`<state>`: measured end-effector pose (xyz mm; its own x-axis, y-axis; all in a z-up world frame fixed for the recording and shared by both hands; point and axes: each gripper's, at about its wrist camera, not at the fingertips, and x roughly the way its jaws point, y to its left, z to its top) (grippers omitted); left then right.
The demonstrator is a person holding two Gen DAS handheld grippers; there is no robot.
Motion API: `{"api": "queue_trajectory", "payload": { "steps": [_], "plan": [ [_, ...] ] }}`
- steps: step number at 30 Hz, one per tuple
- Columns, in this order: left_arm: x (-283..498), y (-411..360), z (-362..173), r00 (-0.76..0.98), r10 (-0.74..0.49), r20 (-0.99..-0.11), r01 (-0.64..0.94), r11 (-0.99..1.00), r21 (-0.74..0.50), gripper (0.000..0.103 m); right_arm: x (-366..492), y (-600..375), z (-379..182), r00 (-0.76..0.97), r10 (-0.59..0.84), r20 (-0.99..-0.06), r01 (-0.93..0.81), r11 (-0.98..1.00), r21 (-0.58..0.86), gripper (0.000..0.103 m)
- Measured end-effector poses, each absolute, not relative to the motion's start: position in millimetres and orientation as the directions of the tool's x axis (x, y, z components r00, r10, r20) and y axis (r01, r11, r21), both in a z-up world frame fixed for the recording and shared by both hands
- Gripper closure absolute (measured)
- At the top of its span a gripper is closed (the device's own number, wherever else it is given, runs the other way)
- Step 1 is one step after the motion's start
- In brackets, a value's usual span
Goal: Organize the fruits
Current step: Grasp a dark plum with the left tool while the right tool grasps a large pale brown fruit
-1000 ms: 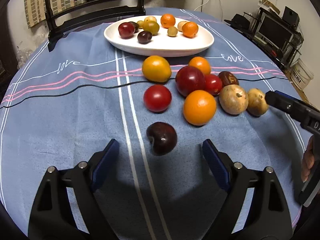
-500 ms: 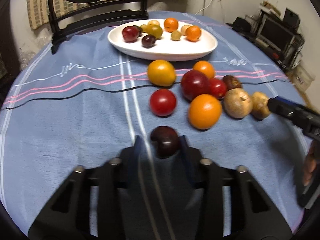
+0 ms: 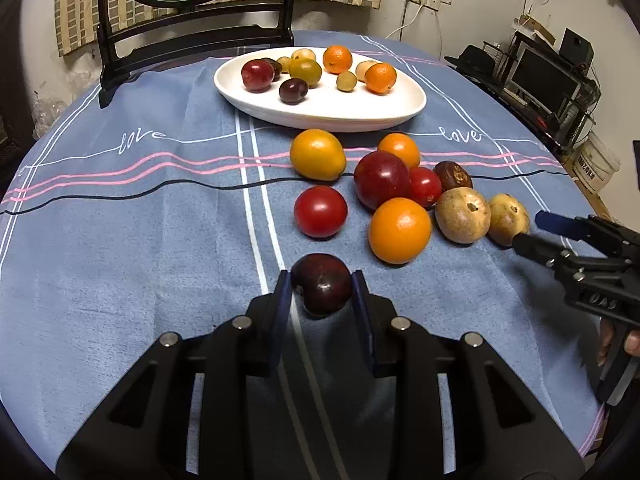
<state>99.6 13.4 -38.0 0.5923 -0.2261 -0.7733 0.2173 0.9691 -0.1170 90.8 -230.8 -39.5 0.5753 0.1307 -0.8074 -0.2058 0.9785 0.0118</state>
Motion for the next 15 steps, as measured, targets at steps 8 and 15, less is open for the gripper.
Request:
{"api": "queue_trajectory", "payload": {
  "steps": [8, 15],
  "plan": [
    [99.8, 15.1, -39.2, 0.582, -0.243, -0.776, 0.217, 0.966, -0.140, 0.072, 108.2, -217.7, -48.7, 0.546, 0.116, -0.830, -0.226, 0.974, -0.013, 0.047],
    [100.4, 15.2, -40.7, 0.574, -0.249, -0.780, 0.221, 0.964, -0.145, 0.072, 116.9, -213.6, -51.4, 0.545, 0.125, -0.829, -0.224, 0.974, -0.001, 0.057]
  ]
}}
